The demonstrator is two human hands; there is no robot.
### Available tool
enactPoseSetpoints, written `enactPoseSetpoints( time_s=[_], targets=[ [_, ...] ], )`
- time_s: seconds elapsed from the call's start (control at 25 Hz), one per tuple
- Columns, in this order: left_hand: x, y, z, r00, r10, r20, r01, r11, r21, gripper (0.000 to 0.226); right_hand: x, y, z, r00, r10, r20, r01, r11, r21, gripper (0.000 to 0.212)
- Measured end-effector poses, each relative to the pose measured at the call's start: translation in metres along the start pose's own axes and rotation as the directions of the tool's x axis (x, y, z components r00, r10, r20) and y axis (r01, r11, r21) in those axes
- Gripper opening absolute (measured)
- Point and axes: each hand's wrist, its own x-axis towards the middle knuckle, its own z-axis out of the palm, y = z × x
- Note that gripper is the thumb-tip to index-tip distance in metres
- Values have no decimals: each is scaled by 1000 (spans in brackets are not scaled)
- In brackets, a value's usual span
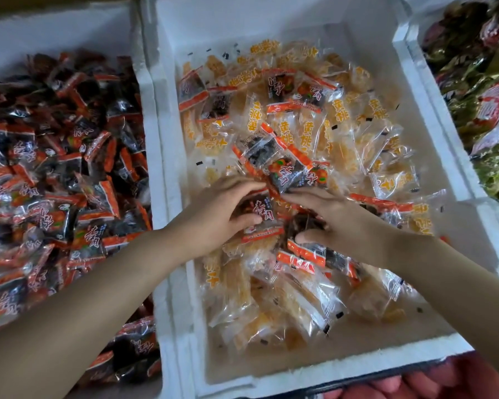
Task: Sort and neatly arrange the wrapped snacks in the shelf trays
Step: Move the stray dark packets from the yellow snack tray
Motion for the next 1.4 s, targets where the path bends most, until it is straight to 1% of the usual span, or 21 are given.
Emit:
enactPoseSetpoints(
  time_s=[0.08,0.16,0.24,0.32,0.4,0.48,0.52,0.6,0.64,0.76,0.84,0.88,0.96,1.0,1.04,1.08,1.16,1.2,1.28,1.32,1.4],
  targets=[
    [1,1,0,996,-25,88,25,1000,-1,66,3,0,-1,998,-46,39,51,989,-141,69],
    [0,4,0,996,-54,72,54,999,2,68,-1,1,-2,996,-39,78,59,960,-272,68],
    [-3,8,0,992,-108,73,109,994,-18,66,-8,1,0,994,-16,109,50,947,-316,70],
    [-6,13,2,989,-125,73,126,992,-14,55,-14,2,4,995,14,101,12,968,-252,69],
    [-11,18,5,992,-121,47,124,991,-57,40,-16,2,7,998,43,47,-35,985,-167,58],
    [-17,22,9,990,-143,16,144,981,-127,36,-17,0,11,996,83,12,-82,995,-55,49],
    [-20,24,11,988,-154,0,153,976,-155,35,-18,-3,13,993,116,23,-116,993,18,53],
    [-27,27,16,985,-163,-46,151,968,-200,36,-18,-7,15,979,187,86,-197,974,116,67],
    [-29,27,18,984,-161,-71,144,969,-202,38,-17,-7,16,971,210,109,-224,966,131,69],
    [-34,29,22,978,-127,-166,96,978,-183,35,-16,-10,12,967,231,106,-243,962,124,57],
    [-42,30,23,965,-98,-242,37,969,-245,28,-18,-18,6,961,271,46,-274,959,67,44],
    [-47,31,23,954,-105,-279,13,949,-315,26,-20,-25,3,956,294,-13,-294,956,5,39],
    [-58,29,17,908,-184,-376,-25,873,-487,24,-19,-42,-4,934,299,-194,-312,949,-39,35],
    [-64,26,11,868,-229,-440,-47,846,-532,24,-15,-53,-7,914,286,-289,-296,955,8,36],
    [-69,22,3,817,-259,-516,-69,844,-532,24,-9,-65,-9,891,271,-365,-257,963,86,37],
    [-76,15,-6,764,-282,-580,-87,846,-525,24,0,-78,-10,878,252,-408,-204,966,157,37],
    [-94,-5,-25,682,-369,-631,-73,824,-561,28,25,-110,-4,892,202,-404,-110,965,239,34],
    [-103,-17,-32,646,-426,-633,-27,816,-578,31,38,-124,3,913,165,-374,-73,966,247,33],
    [-128,-47,-49,557,-528,-641,126,817,-563,27,71,-156,22,947,81,-310,-13,976,217,31],
    [-138,-63,-55,529,-560,-637,208,814,-543,23,87,-169,31,955,51,-292,14,976,217,31],
    [-158,-95,-66,497,-591,-636,346,806,-479,19,116,-195,51,966,7,-260,68,958,280,30]
  ],
)
